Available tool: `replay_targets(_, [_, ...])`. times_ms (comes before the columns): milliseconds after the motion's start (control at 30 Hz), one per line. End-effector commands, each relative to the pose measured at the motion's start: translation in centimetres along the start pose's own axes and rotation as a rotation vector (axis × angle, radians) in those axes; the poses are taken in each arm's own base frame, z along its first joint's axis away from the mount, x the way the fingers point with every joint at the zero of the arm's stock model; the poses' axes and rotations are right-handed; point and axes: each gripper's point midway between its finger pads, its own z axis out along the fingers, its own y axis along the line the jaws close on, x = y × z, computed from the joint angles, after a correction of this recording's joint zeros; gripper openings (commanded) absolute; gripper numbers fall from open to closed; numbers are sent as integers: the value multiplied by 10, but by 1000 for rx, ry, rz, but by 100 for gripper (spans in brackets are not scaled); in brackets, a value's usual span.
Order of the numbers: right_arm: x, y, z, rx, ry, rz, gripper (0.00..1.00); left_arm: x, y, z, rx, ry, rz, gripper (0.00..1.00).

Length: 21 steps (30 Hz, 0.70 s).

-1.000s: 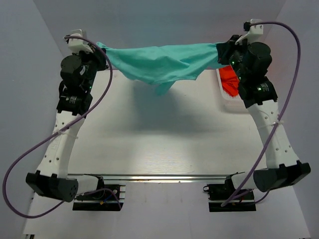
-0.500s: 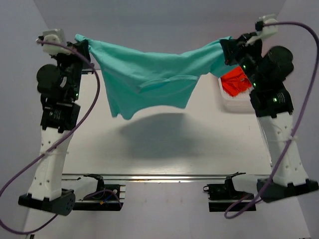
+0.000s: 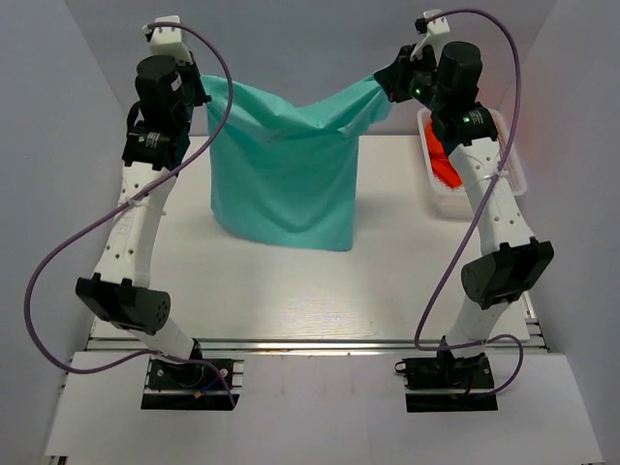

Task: Fold and stack the t-shirts
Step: Flatten out the tshirt

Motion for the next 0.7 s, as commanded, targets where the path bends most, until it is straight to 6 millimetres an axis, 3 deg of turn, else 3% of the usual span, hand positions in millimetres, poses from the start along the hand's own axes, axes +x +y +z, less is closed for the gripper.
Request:
replay_targets(0, [-93, 36, -44, -84, -247, -91, 0, -99, 27, -75, -58, -232, -26, 0])
replay_targets(33, [-99, 36, -51, -75, -261, -98, 0, -100, 30, -81, -68, -241, -29, 0])
replay_targets(67, [-85, 31, -48, -60, -228, -97, 0, -106, 34, -97, -67, -260, -35, 0])
replay_targets(133, [-77, 28, -51, -40, -207, -88, 0, -84, 37, -100, -77, -223, -45, 0])
replay_targets(167, [-56, 21, -47, -19, -154, -81, 0, -66, 42, -107, -89, -193, -59, 0])
replay_targets(233, [-39, 13, -44, 12, -108, -66, 0, -39, 38, -113, -61, -150, -134, 0])
replay_targets(267, [-19, 7, -42, 28, -61, -58, 0, 13, 30, -106, -21, -47, -139, 0])
replay_targets(300, [10, -2, -39, 60, 10, -39, 0, 32, 20, -111, 23, -14, -170, 0])
replay_targets(333, [27, -5, -43, 78, 46, -34, 0, 36, 15, -126, 66, -28, -224, 0])
replay_targets(367, [43, -11, -43, 103, 84, -32, 0, 90, -3, -129, 161, 99, -240, 0])
replay_targets(400, [84, -21, -45, 131, 178, -16, 0, 110, -15, -137, 223, 141, -275, 0])
replay_targets(433, [96, -23, -49, 151, 211, -3, 0, 129, -27, -144, 283, 188, -324, 0])
replay_targets(467, [119, -36, -55, 218, 273, 2, 0, 185, -53, -164, 459, 312, -351, 9])
replay_targets(500, [140, -41, -59, 238, 322, 13, 2, 186, -53, -165, 460, 313, -351, 9])
replay_targets(567, [167, -58, -66, 338, 391, 33, 8, 213, -63, -180, 526, 422, -372, 94])
replay_targets(600, [192, -65, -69, 367, 447, 54, 29, 220, -66, -186, 550, 452, -376, 100])
replay_targets(667, [212, -84, -66, 459, 499, 62, 40, 229, -66, -188, 558, 485, -355, 100])
